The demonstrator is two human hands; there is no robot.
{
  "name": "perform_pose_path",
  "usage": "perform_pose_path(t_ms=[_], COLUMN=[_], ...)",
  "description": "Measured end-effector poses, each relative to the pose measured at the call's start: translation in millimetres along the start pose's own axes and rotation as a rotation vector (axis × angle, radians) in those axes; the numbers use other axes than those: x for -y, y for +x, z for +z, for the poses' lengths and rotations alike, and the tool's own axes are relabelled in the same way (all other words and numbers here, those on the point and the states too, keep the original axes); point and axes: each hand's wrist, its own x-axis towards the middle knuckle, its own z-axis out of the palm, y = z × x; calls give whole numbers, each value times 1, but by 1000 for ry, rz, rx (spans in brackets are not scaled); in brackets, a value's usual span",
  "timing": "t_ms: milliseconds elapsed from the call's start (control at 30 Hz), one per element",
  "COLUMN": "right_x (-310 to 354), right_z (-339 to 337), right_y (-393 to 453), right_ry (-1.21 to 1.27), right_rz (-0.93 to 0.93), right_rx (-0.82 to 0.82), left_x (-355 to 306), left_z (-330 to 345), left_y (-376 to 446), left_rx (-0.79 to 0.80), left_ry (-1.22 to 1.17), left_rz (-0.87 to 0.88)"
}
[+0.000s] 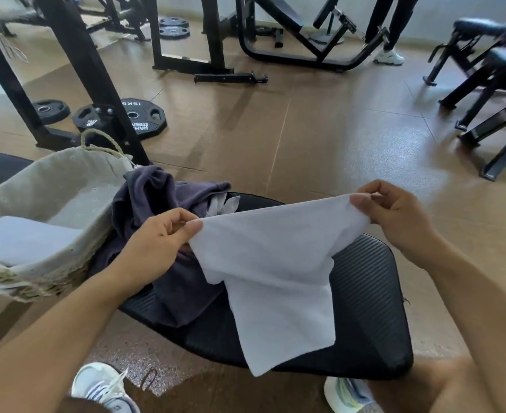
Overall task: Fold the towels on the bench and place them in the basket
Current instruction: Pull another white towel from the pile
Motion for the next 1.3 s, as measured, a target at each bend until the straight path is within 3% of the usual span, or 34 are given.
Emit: perform_pose_path(t_ms=[100, 200, 367, 500, 733, 833, 933, 1200, 1300], right_x=[14, 27, 52, 65, 99, 119, 136, 170, 169], right_z=[-4, -6, -21, -25, -35, -44, -55, -88, -90], right_y=[-18, -32, -41, -34, 0, -4, -21, -90, -96], right_ry=[73, 97, 92, 115, 147, 129, 116, 69, 50], right_rz=[23, -31, -179, -148, -165, -234, -241, -275, -229], right_rx=[-10, -52, -123, -110, -266, -280, -179, -17, -2], left_x=[-10, -21, -45, -64, -124, -145, -156, -177, -173], left_z=[11, 14, 1, -5, -17, -23, -31, -46, -44], left_y=[-6, -12, -17, -10, 13, 10, -3, -67, -69], left_rx=[-120, -192, -175, -184, -266, -248, -214, 77, 114], left_ry=[-189, -192, -146, -170, -182, -162, -135, -101, -80], left_rz=[-19, 26, 117, 148, 255, 291, 296, 266, 243])
